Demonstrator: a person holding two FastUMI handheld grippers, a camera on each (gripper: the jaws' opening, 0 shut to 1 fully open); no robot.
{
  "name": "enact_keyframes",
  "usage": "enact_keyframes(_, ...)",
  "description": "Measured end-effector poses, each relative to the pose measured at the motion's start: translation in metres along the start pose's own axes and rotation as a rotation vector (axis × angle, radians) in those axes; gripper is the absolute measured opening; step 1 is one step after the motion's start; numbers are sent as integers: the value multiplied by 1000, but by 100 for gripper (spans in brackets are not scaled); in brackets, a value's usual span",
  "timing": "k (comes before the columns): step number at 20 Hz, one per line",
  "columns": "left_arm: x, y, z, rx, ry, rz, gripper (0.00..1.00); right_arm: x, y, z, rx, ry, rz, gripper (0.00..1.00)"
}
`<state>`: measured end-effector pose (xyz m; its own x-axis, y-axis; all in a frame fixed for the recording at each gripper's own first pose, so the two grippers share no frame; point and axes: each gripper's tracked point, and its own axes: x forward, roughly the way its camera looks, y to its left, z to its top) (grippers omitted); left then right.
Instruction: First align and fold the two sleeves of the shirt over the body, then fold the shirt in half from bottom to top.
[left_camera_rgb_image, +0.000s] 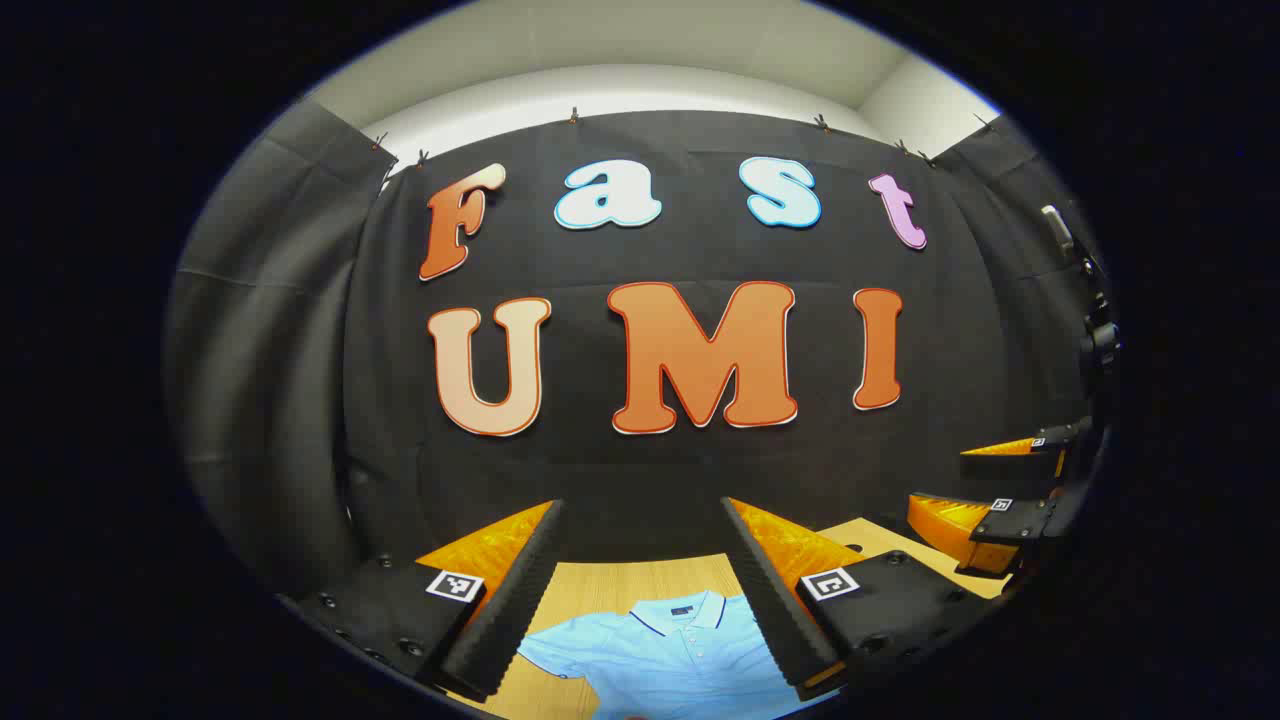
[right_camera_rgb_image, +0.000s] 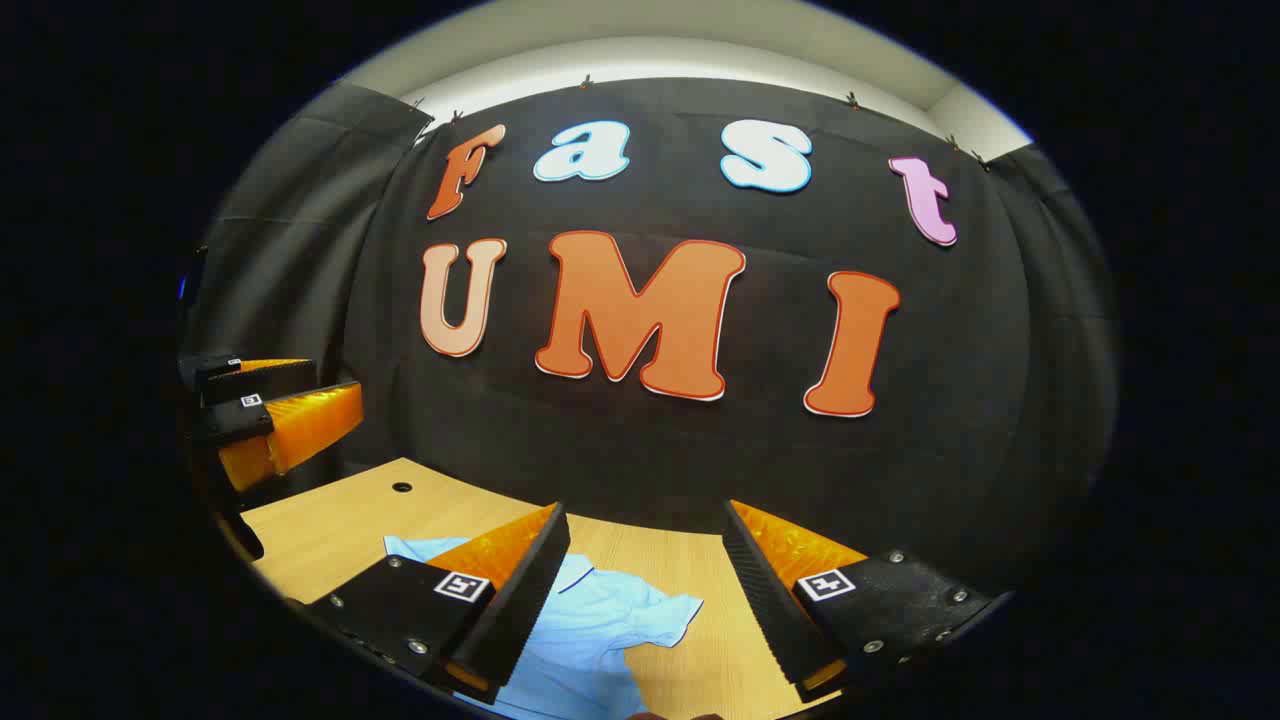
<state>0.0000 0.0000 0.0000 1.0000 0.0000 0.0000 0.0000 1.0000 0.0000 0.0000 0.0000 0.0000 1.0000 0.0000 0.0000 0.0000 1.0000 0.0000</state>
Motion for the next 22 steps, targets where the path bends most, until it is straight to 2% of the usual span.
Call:
enact_keyframes(4,3,-11,2,-7,-9,4,100,11,-10,-5,11,11,18,96)
enact_keyframes(12,10,-17,0,16,0,91,100,28,-20,-20,13,46,100,96)
enact_keyframes(15,7,-19,3,22,-3,125,100,39,-23,-34,28,92,116,96)
enact_keyframes(17,6,-21,5,28,-6,126,100,48,-27,-45,44,138,115,96)
enact_keyframes(19,10,-23,3,34,-11,121,99,60,-34,-62,45,191,81,96)
enact_keyframes(22,24,-28,-13,44,25,76,100,78,-39,-88,46,285,49,96)
